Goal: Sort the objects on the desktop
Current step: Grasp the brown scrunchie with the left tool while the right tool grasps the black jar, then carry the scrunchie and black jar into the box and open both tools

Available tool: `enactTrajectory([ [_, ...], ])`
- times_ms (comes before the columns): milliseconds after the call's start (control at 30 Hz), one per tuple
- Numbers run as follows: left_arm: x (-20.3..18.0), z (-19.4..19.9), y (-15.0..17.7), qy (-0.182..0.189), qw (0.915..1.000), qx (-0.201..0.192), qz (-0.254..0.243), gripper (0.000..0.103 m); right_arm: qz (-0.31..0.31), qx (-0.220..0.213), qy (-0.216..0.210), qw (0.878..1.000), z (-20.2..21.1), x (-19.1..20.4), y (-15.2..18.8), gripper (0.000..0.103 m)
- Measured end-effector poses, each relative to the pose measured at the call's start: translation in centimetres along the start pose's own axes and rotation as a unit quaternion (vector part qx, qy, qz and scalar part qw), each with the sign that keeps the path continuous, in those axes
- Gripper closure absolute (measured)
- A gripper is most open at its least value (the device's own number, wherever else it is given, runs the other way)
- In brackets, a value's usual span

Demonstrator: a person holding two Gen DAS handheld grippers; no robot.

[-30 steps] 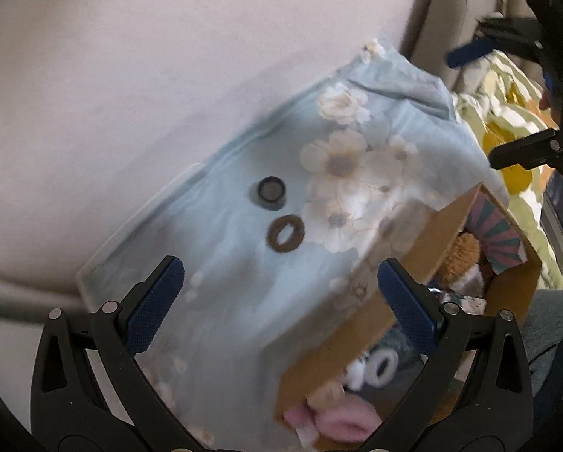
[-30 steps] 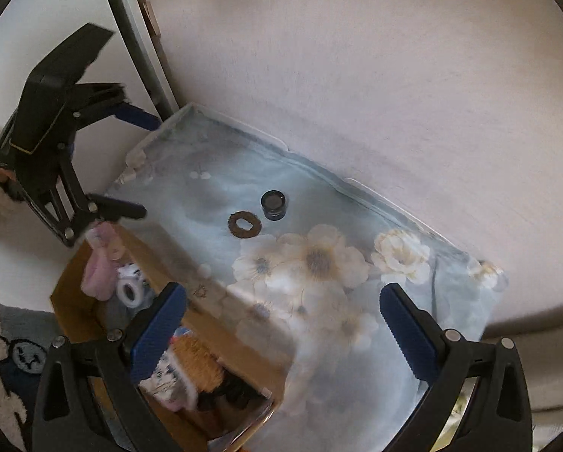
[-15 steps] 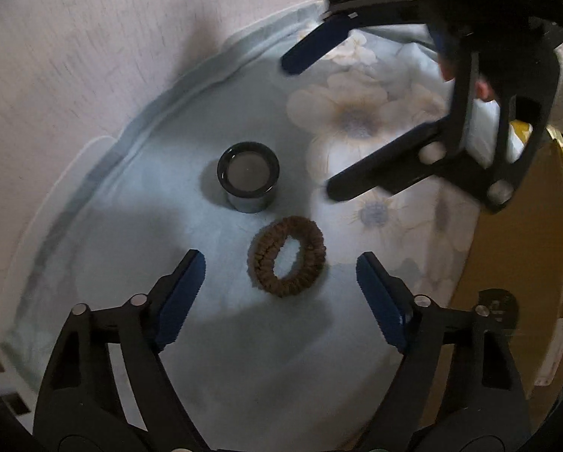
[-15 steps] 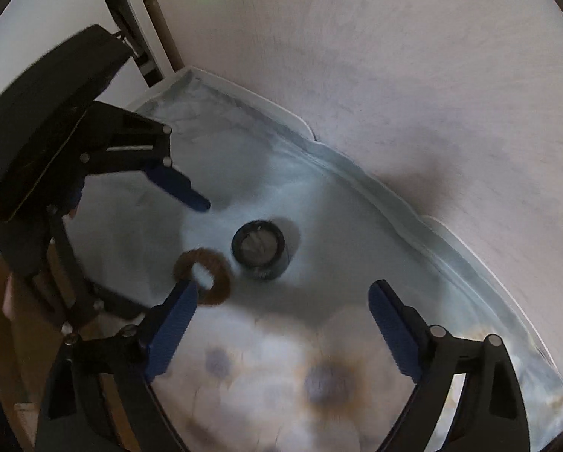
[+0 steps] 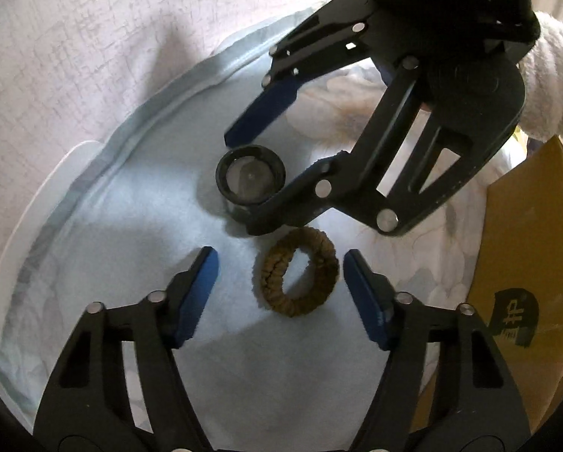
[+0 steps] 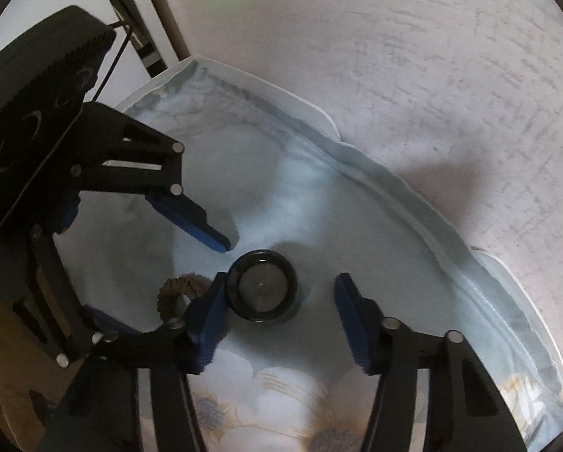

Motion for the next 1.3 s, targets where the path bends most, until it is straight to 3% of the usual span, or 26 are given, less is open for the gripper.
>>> enactTrajectory([
  [33, 0.1, 0.2, 0.0, -0.002, 1.0000, -0.003, -0.002, 0.059, 0.000, -0.001, -0.004, 1.000, 0.0, 0.1, -0.1, 0.068],
  [67, 0.2, 0.4, 0.1, 0.006, 1.0000, -0.005, 0.001, 0.073, 0.000, 0.000, 0.001, 1.000, 0.1, 0.1, -0.2, 0.068],
  [133, 0.2, 0.6, 0.1, 0.021, 0.9998, -0.005, 0.005, 0.080, 0.005, -0.001, 0.006, 1.000, 0.1, 0.3, -0.3, 0.068],
  [333, -0.2, 1.8, 0.1, 0.015, 0.9999, -0.002, -0.003, 0.087, -0.009, 0.002, 0.013, 1.000, 1.0, -0.1, -0.7, 0.069],
  [700, -0.5, 6.9, -1.1, -0.001, 0.9999, -0.017, 0.003, 0.092, -0.039, -0.010, 0.042, 0.998, 7.0, 0.2, -1.5, 0.070],
  [800, -1.4, 7.1, -0.9, 0.008, 0.9999, -0.008, -0.003, 0.092, -0.042, -0.005, 0.040, 0.998, 7.0, 0.4, -2.2, 0.070],
  [900, -1.8, 6.8, -0.8, -0.014, 0.9998, 0.003, 0.016, 0.090, -0.049, 0.001, 0.033, 0.998, 6.2, 0.5, -1.1, 0.070],
  [1000, -1.7, 6.8, -0.6, -0.023, 0.9993, -0.001, 0.030, 0.084, -0.057, 0.005, 0.025, 0.998, 6.0, 1.1, 0.6, 0.070],
  [1033, -1.6, 6.5, -0.4, -0.021, 0.9992, 0.004, 0.034, 0.068, -0.058, 0.006, 0.024, 0.998, 6.0, 1.4, 1.0, 0.070],
  [1067, -1.5, 6.2, -0.3, -0.021, 0.9991, 0.010, 0.036, 0.032, -0.060, 0.007, 0.022, 0.998, 5.8, 1.5, 1.1, 0.070],
  [1100, -1.5, 6.0, -0.1, -0.023, 0.9990, 0.013, 0.035, 0.014, -0.063, 0.008, 0.023, 0.998, 5.7, 1.5, 1.2, 0.070],
  [1133, -1.5, 6.1, 0.0, -0.028, 0.9990, 0.003, 0.033, 0.006, -0.065, 0.007, 0.023, 0.998, 5.8, 1.5, 1.3, 0.070],
  [1233, -1.4, 6.0, 0.1, -0.020, 0.9990, 0.000, 0.039, 0.007, -0.075, 0.002, 0.021, 0.997, 6.5, 1.1, 1.8, 0.070],
  [1300, -1.1, 5.3, 0.3, -0.027, 0.9987, 0.011, 0.041, 0.013, -0.082, 0.001, 0.022, 0.996, 6.8, 0.8, 2.0, 0.070],
])
Point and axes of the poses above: each gripper's, at about its wrist camera, not at the fingertips, and z roughly against the way its jaws point, x to its left, y to its underside, the point moved 7 cm from there along -z, roughly the way its jaws point, and after that the axes turned 7 degrees about x, right-handed, at the moved point
